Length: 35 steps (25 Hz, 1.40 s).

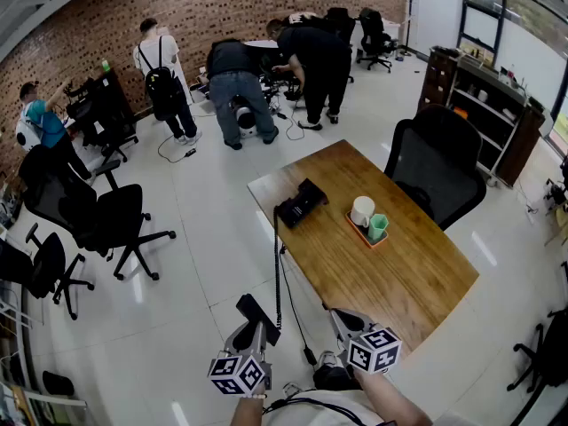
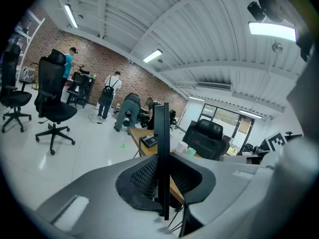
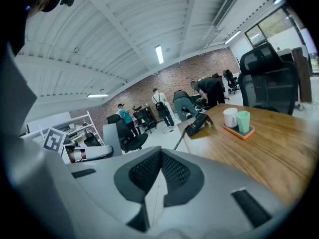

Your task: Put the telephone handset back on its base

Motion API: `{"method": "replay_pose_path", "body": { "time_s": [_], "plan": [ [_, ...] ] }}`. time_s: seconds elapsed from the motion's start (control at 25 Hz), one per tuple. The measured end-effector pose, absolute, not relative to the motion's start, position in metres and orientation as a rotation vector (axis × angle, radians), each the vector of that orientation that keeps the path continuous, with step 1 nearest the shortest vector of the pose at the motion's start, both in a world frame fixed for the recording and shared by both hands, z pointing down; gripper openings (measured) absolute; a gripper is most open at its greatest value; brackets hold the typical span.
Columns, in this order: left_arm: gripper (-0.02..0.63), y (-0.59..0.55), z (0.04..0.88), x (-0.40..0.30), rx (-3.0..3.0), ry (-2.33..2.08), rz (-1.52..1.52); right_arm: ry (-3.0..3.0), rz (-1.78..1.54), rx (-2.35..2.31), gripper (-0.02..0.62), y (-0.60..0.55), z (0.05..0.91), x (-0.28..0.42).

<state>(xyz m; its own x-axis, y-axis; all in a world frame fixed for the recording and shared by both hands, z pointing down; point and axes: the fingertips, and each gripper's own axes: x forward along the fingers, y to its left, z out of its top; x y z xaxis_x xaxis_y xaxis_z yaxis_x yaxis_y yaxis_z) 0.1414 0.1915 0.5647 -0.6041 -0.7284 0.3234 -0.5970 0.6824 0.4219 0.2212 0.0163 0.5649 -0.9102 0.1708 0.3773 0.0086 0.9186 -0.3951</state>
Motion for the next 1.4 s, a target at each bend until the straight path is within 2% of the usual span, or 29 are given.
{"method": "replay_pose_path", "body": {
  "time_s": [0.72, 1.16, 1.4],
  "plan": [
    [0.066, 0.125, 0.567, 0.081, 0.992, -2.426, -0.299, -2.670, 0.593, -0.179, 0.003, -0.056, 0.579, 0.173],
    [0.066, 0.088, 0.585, -0.036, 1.157, -2.306, -0.230, -2.684, 0.656, 0.026, 0.005, -0.080, 0.597, 0.102],
    [0.064, 0.050, 0.596, -0.109, 1.421, -2.088, -0.201, -2.680, 0.666, 0.203, 0.005, -0.095, 0.588, 0.034]
  ]
}}
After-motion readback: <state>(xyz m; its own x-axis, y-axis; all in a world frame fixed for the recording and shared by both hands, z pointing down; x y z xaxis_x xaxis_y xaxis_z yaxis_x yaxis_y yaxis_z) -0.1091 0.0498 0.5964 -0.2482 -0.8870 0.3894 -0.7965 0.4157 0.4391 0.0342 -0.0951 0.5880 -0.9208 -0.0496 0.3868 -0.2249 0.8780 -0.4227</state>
